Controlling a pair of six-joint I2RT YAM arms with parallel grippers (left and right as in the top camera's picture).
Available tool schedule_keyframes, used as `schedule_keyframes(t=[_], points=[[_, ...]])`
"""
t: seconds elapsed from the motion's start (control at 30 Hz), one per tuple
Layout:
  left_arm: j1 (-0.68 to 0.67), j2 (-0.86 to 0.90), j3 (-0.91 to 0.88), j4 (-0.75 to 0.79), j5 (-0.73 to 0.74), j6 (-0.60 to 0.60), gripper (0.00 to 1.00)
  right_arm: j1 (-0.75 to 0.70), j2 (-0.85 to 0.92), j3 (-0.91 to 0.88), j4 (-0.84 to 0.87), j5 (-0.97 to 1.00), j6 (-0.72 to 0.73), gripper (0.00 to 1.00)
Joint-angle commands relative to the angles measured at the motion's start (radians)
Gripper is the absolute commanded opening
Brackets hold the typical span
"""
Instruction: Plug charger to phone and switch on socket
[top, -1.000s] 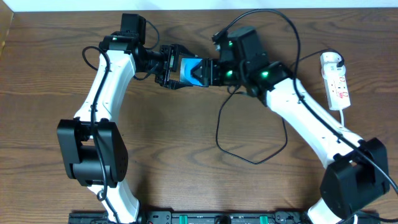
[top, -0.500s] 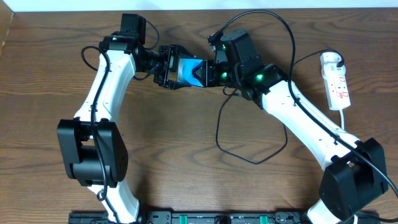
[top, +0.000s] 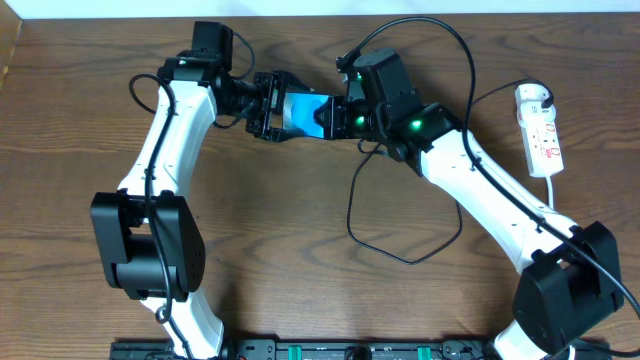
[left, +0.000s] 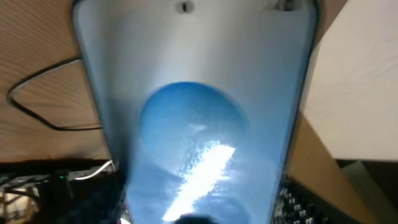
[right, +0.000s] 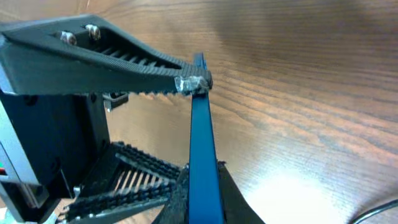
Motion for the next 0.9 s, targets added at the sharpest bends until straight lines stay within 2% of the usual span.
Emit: schedule_keyframes(t=[0.0, 0.2, 0.27, 0.37, 0.53, 0.7, 0.87], points=[[0.001, -0.04, 0.005, -0.005, 0.015, -0.008, 0.72, 0.006, 0.004, 0.016, 0.032, -0.026, 0.029, 0.01], [0.001, -0.04, 0.005, -0.005, 0.015, -0.008, 0.74, -0.007, 0.004, 0.016, 0.033, -0.029, 0.051, 0.01], [0.001, -0.04, 0.005, -0.005, 0.015, -0.002, 0.83, -0.031, 0.002, 0.016, 0.033, -0.034, 0.08, 0.01], [0.002, -0.04, 0.005, -0.005, 0.015, 0.065, 0.91, -0.093, -0.003, 0.016, 0.034, -0.073, 0.127, 0.01], [0.002, -0.04, 0.005, 0.006, 0.016, 0.193, 0.94, -0.187, -0.003, 0.016, 0.071, -0.174, 0.201, 0.01], [0.002, -0.04, 0.005, 0.107, 0.037, 0.341, 0.94, -0.244, -0.003, 0.016, 0.126, -0.228, 0.363, 0.01], [0.002, -0.04, 0.005, 0.285, 0.084, 0.352, 0.94, -0.254, -0.003, 0.016, 0.206, -0.229, 0.591, 0.01]])
